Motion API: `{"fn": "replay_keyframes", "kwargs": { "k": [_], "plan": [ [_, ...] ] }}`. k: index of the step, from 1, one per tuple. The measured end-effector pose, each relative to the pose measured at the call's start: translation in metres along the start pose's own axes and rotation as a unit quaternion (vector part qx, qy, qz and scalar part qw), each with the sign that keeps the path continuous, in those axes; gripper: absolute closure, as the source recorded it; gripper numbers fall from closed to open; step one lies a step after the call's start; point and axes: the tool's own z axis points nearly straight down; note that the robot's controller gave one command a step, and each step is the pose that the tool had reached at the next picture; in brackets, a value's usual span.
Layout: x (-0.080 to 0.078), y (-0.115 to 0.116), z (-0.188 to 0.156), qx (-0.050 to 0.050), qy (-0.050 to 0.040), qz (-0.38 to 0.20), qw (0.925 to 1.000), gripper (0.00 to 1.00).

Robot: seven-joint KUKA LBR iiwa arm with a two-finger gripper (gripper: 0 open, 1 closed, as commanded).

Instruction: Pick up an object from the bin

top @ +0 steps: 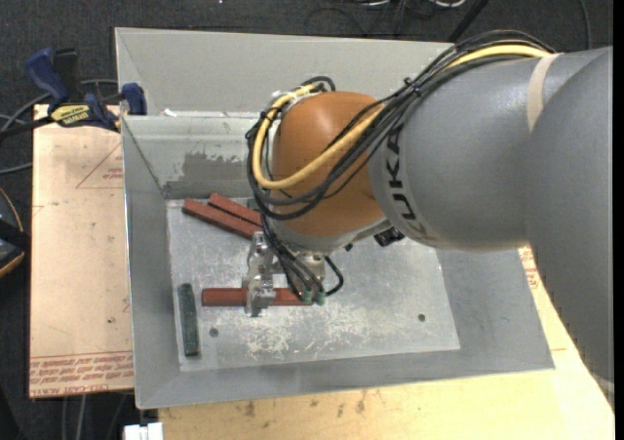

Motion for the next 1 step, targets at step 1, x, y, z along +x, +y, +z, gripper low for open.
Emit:
{"fn": "replay_keyframes", "kwargs": {
  "k": [1],
  "plan": [
    [-0.0083, -0.046, -0.1152, 0.0, -0.0015, -0.305, 0.9524, 1.0]
  ]
}}
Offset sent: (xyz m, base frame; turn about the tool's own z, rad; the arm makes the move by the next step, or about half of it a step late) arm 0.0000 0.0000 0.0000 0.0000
